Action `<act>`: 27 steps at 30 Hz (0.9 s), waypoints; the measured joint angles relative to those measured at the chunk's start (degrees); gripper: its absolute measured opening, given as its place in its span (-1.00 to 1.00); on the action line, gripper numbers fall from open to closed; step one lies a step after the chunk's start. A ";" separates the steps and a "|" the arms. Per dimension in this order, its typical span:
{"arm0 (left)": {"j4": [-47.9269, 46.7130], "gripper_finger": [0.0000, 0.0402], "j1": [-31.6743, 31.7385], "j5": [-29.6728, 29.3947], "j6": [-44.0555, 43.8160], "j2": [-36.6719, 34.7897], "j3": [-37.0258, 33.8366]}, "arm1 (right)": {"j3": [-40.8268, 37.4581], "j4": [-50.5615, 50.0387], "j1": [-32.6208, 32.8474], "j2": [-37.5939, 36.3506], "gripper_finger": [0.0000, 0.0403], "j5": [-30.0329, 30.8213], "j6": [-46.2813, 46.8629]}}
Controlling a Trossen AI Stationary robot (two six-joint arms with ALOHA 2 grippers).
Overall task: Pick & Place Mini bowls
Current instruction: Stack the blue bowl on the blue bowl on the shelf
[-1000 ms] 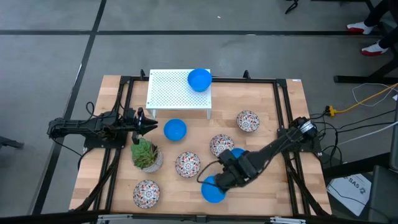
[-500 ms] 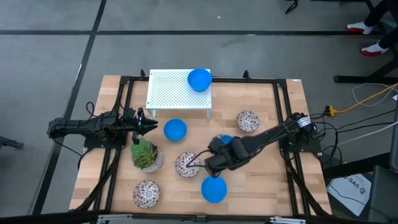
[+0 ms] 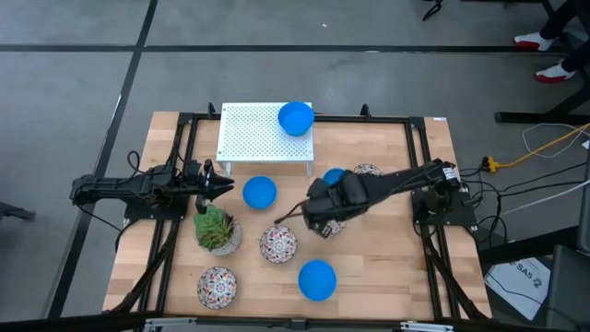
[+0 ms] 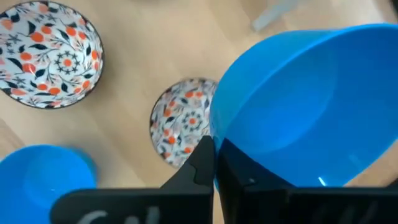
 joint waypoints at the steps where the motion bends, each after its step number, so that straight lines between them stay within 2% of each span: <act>1: 0.00 -0.50 0.00 0.00 0.02 0.00 0.00 | 0.41 -0.04 -0.62 0.00 -0.99 0.16 -1.58; 6: 0.00 -0.50 -0.01 -0.01 0.02 0.00 0.00 | 2.16 -0.03 -3.83 0.00 -0.98 2.63 -10.98; 14: 0.00 -0.50 0.00 0.01 0.02 0.00 0.01 | 4.04 0.02 -8.98 -2.50 -0.98 2.48 -23.17; 27: 0.00 -0.50 -0.01 0.01 0.00 0.00 0.00 | 3.32 -0.07 -15.84 -12.28 -0.98 2.96 -32.20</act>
